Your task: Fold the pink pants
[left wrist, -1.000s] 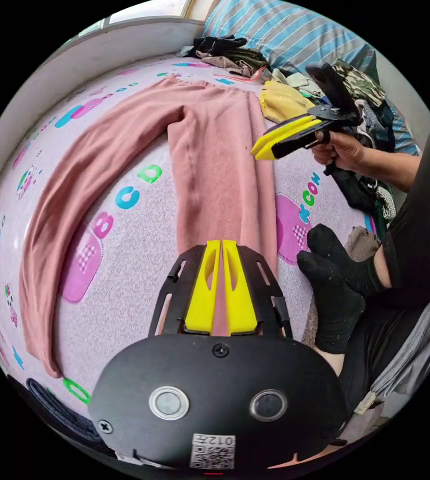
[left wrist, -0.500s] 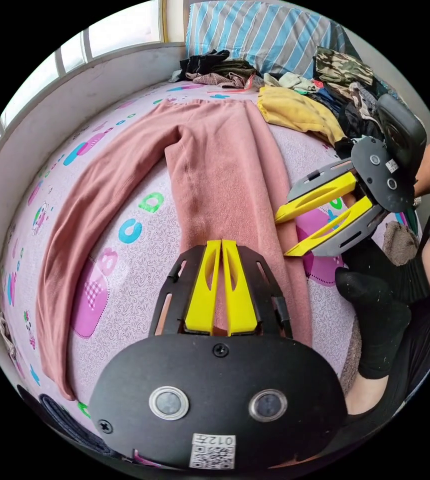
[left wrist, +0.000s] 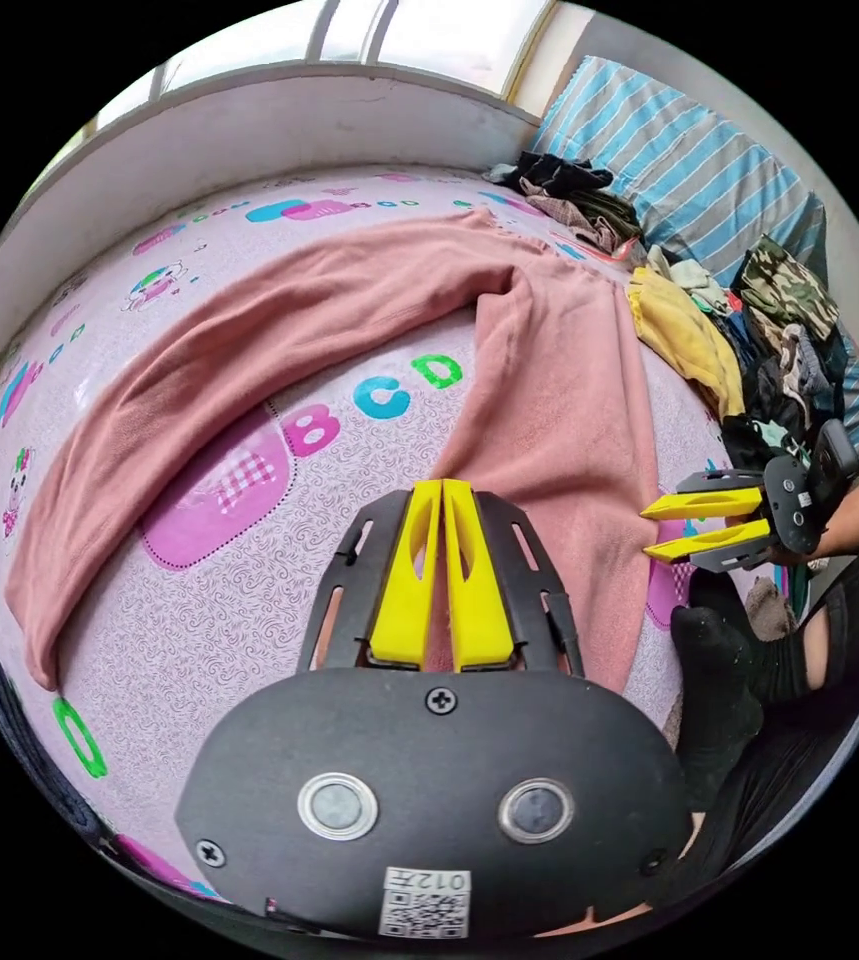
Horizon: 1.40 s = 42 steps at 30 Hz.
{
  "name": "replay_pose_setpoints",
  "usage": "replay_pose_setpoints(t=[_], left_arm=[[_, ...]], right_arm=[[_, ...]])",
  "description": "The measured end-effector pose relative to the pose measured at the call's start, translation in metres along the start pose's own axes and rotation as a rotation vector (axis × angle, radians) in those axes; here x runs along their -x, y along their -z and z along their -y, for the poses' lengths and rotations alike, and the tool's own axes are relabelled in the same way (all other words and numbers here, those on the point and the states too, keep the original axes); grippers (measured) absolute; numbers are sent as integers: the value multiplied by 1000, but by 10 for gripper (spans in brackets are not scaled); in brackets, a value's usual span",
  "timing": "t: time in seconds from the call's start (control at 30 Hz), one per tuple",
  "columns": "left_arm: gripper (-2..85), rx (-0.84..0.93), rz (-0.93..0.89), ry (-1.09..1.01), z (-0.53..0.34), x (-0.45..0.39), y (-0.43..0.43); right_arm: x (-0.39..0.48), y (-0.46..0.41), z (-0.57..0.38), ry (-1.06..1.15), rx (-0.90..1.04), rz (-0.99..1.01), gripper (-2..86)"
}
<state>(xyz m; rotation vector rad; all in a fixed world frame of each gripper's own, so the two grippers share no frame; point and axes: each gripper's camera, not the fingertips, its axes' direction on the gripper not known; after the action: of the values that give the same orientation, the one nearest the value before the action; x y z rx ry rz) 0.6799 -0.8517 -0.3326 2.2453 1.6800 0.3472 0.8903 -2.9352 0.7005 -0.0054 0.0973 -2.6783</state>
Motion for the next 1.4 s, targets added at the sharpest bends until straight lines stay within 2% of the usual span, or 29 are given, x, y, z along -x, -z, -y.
replay_pose_setpoints(t=[0.1, 0.23, 0.3, 0.37, 0.43, 0.57, 0.63, 0.77, 0.8, 0.93, 0.97, 1.03, 1.17, 1.3, 1.4], left_arm=[[8, -16, -40, 62, -3, 9, 14], [7, -24, -146, -52, -21, -10, 44], [8, 33, -158, -110, -33, -22, 43], [7, 134, -27, -167, -46, -31, 33], [7, 119, 43, -149, -54, -23, 35], [7, 75, 53, 62, -68, 17, 50], [7, 76, 99, 92, -76, 21, 64], [7, 62, -133, -13, -102, 8, 90], [7, 48, -133, -26, -107, 4, 93], [5, 106, 68, 50, -136, 2, 81], [5, 24, 52, 53, -145, 5, 85], [6, -22, 39, 93, -155, 13, 88], [7, -82, 244, 340, -174, 26, 101], [9, -96, 181, 395, -173, 28, 114], [13, -228, 85, 276, -143, 5, 129]], right_arm=[[-37, 40, 45, 13, -1, -2, 79], [-96, 90, 105, -6, 1, 17, 74], [-117, 110, 126, -6, -4, 17, 74], [-135, 129, 148, 0, -1, 8, 73], [-158, 152, 175, 8, 3, 0, 73], [-195, 184, 211, 12, 5, -1, 73], [-218, 204, 232, 10, 4, 2, 73], [-253, 231, 256, -1, -10, 14, 72], [-263, 239, 262, -2, -16, 17, 72], [-295, 266, 285, 1, -21, 20, 72], [-299, 269, 288, 1, -21, 20, 72], [-315, 282, 298, -1, -19, 24, 71], [-333, 300, 309, -4, -24, 21, 70], [-351, 318, 315, 0, -29, 24, 71], [-361, 329, 316, -5, -33, 30, 71]])
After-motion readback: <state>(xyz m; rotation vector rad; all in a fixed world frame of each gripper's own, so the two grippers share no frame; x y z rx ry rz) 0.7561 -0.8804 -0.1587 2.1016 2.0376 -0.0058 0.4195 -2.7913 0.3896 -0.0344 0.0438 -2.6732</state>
